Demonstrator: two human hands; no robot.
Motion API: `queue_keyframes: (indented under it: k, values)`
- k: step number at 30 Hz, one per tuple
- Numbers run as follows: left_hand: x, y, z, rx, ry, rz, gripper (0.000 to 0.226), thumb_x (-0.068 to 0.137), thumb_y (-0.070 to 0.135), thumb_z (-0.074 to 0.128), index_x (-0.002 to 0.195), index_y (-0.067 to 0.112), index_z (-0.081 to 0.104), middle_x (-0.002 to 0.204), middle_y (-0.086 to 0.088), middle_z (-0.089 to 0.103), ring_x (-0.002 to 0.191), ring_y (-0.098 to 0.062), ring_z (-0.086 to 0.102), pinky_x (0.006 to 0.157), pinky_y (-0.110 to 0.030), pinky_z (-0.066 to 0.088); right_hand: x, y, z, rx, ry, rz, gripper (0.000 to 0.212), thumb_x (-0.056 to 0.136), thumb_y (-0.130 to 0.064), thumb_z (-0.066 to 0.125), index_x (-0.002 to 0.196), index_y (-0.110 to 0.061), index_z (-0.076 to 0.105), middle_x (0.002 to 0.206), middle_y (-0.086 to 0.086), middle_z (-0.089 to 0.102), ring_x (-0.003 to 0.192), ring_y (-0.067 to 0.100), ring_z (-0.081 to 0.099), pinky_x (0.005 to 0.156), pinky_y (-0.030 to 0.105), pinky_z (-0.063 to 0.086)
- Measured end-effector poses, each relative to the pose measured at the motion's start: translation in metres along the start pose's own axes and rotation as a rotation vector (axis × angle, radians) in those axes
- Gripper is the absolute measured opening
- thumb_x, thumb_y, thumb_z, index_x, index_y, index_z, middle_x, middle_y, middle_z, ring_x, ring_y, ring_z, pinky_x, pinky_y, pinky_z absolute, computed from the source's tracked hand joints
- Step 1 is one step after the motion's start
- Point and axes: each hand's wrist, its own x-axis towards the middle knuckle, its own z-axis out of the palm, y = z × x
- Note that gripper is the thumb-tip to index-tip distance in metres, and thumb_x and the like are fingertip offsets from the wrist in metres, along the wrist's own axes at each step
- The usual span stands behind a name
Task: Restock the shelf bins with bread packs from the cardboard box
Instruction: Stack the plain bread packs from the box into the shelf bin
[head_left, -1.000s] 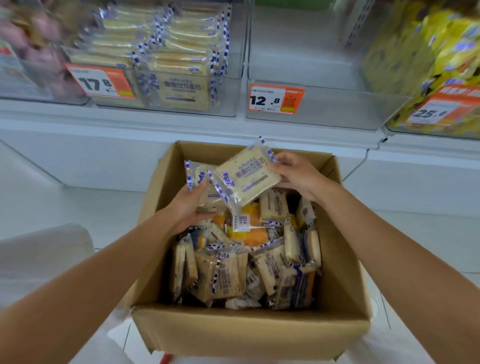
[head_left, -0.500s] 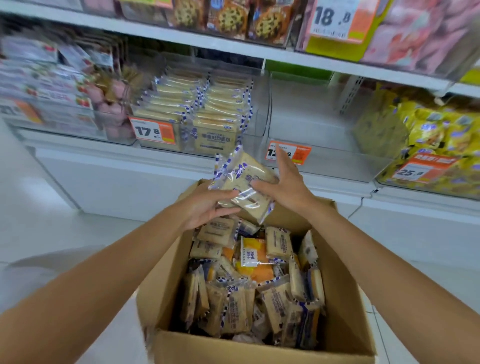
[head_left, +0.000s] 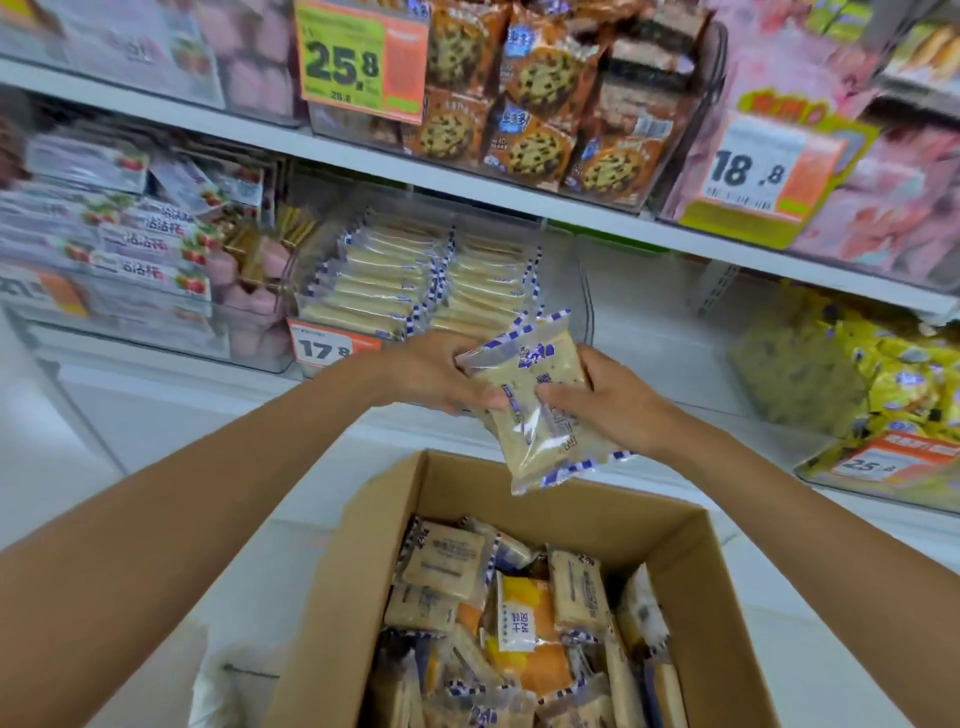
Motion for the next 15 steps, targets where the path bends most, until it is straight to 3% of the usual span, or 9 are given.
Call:
queue_keyframes:
  k: [3, 6, 8, 10, 13, 15]
  values:
    - [0.027, 0.014, -0.032, 0.051, 0.277, 0.133, 0.032, 0.083, 0.043, 0.074, 0.11, 0.028, 0.067, 0.109, 0.006, 0.069, 0.097, -0.011, 0.067, 0.079, -0.027, 0.054, 0.017, -0.007, -0.019, 0.174, 0.123, 0.073, 0.025, 0.09, -0.029, 0.065, 0.111, -0.017, 0.061, 0.102, -0.004, 0.072, 0.091, 0.014, 0.069, 0.073, 0.023, 0.052]
    - [0.065, 0.018, -0.057, 0.275, 0.451, 0.214, 0.018, 0.094, 0.033, 0.06, 0.109, 0.026, 0.068, 0.114, 0.004, 0.066, 0.103, -0.015, 0.063, 0.081, -0.031, 0.05, 0.037, -0.017, -0.037, 0.209, 0.206, 0.223, 0.012, 0.091, -0.024, 0.063, 0.101, -0.018, 0.067, 0.098, 0.0, 0.072, 0.079, 0.011, 0.067, 0.064, 0.019, 0.048]
    - [0.092, 0.019, -0.065, 0.539, 0.413, 0.233, 0.036, 0.097, 0.036, 0.054, 0.131, 0.024, 0.059, 0.137, -0.002, 0.057, 0.12, -0.02, 0.055, 0.1, -0.036, 0.045, 0.048, -0.019, -0.047, 0.199, 0.27, 0.331, 0.012, 0.091, -0.028, 0.063, 0.09, -0.017, 0.069, 0.093, 0.003, 0.071, 0.075, 0.015, 0.063, 0.065, 0.024, 0.045]
    - [0.117, 0.015, -0.068, 0.827, 0.324, 0.235, 0.057, 0.097, 0.053, 0.046, 0.148, 0.029, 0.039, 0.158, -0.004, 0.032, 0.143, -0.026, 0.034, 0.116, -0.043, 0.028, 0.055, -0.017, -0.054, 0.19, 0.376, 0.405, 0.016, 0.09, -0.029, 0.065, 0.088, -0.014, 0.069, 0.09, 0.006, 0.069, 0.072, 0.017, 0.061, 0.063, 0.027, 0.043]
    - [0.145, -0.004, -0.078, 1.022, 0.183, 0.107, 0.085, 0.084, 0.081, 0.032, 0.155, 0.04, 0.01, 0.165, 0.0, 0.0, 0.152, -0.025, 0.001, 0.121, -0.055, 0.004, 0.066, -0.017, -0.052, 0.126, 0.493, 0.424, 0.025, 0.089, -0.027, 0.066, 0.098, -0.004, 0.071, 0.09, 0.01, 0.071, 0.076, 0.025, 0.065, 0.067, 0.031, 0.048]
    - [0.152, -0.018, -0.083, 1.033, 0.134, 0.035, 0.091, 0.077, 0.088, 0.03, 0.154, 0.045, 0.006, 0.165, 0.0, -0.004, 0.152, -0.025, -0.006, 0.119, -0.058, 0.001, 0.08, -0.021, -0.045, -0.031, 0.508, 0.423, 0.029, 0.089, -0.029, 0.065, 0.086, 0.0, 0.067, 0.081, 0.018, 0.067, 0.074, 0.032, 0.063, 0.066, 0.033, 0.045]
